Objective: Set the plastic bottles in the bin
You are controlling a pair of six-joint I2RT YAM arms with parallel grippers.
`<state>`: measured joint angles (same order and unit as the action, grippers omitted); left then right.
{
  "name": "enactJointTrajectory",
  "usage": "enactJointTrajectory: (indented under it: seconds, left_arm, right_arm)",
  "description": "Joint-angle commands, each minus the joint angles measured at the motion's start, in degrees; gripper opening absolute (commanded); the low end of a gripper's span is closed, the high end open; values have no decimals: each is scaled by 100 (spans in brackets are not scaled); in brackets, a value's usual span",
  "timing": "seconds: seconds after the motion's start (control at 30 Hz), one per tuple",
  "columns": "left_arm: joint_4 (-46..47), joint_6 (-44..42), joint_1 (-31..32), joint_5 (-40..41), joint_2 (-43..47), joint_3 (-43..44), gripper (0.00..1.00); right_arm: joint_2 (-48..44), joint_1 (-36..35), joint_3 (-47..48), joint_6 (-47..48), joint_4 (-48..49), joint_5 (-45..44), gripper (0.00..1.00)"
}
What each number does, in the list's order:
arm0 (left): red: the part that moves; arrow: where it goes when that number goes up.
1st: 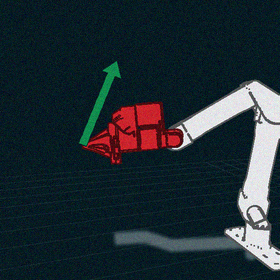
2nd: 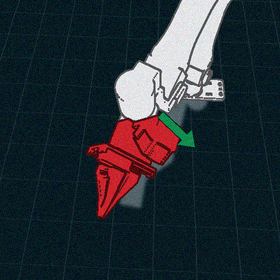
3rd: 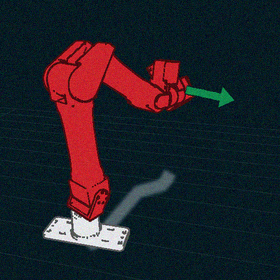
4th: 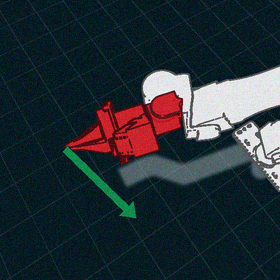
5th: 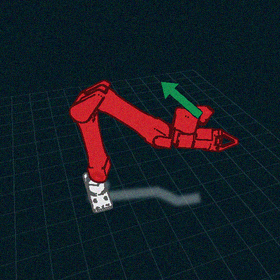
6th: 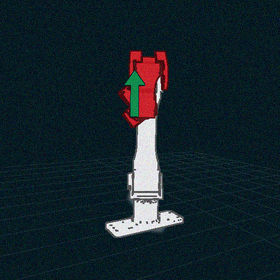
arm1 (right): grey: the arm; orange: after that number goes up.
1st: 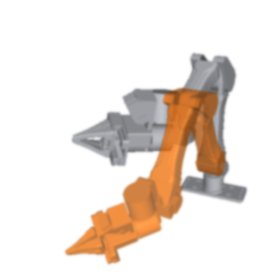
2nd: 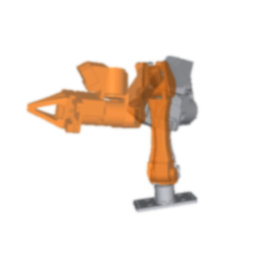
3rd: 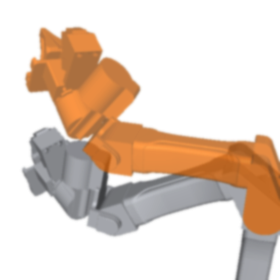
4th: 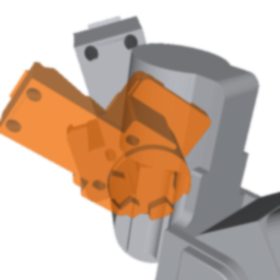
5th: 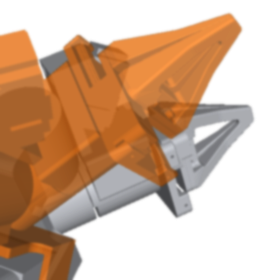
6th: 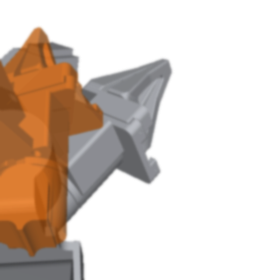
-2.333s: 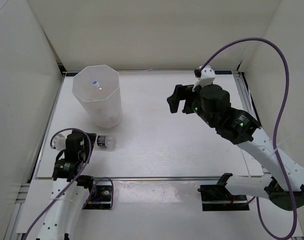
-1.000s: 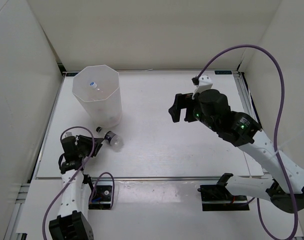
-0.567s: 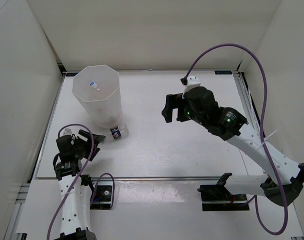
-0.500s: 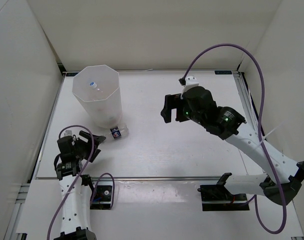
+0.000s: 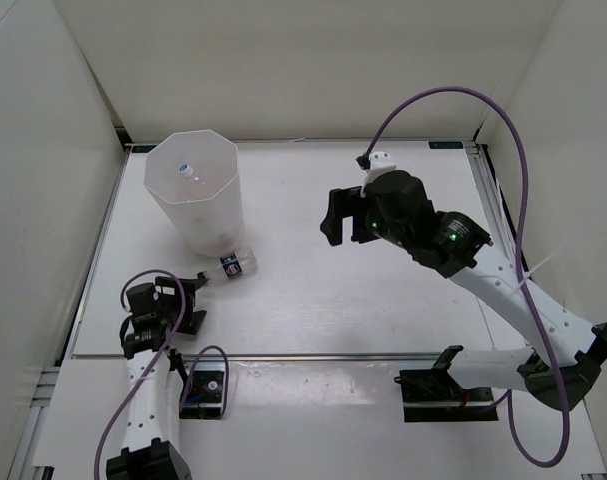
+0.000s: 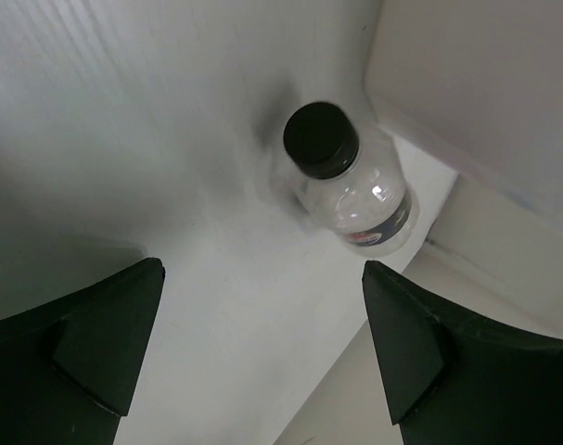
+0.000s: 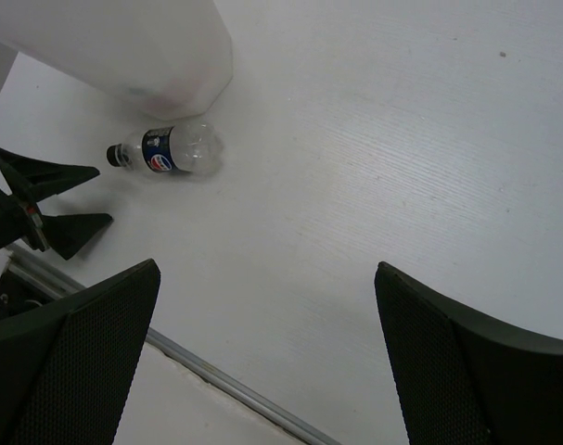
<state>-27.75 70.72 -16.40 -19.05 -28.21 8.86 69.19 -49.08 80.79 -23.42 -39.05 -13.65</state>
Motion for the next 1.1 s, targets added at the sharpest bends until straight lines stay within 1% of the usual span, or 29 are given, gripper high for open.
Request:
enactJointTrajectory:
  seconds: [0.0,0.1,0.13,0.23,0.27,0.43,0.6,0.73,0.9,0.93,1.0,1.07]
  left_arm:
    - [541,476,-38,348,-114,10,99]
    - [823,705,-38,480,-229,-103,99]
    - [1058,759,-38,481,-229,-104,99]
    - [1350,812,-38,481,-650,-157,99]
    - [1481,812,14,481,-903,-157,99]
    - [2044,750,190,595,-1599,-157,99]
    - [2230,698,365,657,-2310,97,99]
    - [2230,698,419,718,-2514,98,99]
    - [2335,698,419,841,-2716,98,88]
    - [2335,698,419,841,-2786,98,84]
    - [2335,698,419,841,-2848,98,80]
    - [2335,698,419,894,-2901,98,74]
  right_arm:
    - [-239,74,103,118,90,38,100]
    - [-309,74,50,118,90,38,100]
    - [-309,74,50,118,29,38,100]
    - [-309,74,112,118,-24,38,100]
    - [-309,74,112,171,-24,38,100]
    - [-309,126,165,171,-129,38,100]
    - [-257,127,165,171,-129,38,100]
    - [-257,179,165,171,-129,38,100]
    - [-257,240,165,171,-235,38,100]
    - [-257,241,165,171,-287,38,100]
    - [-257,241,165,171,-288,38,100]
    - [-257,294,165,171,-340,38,100]
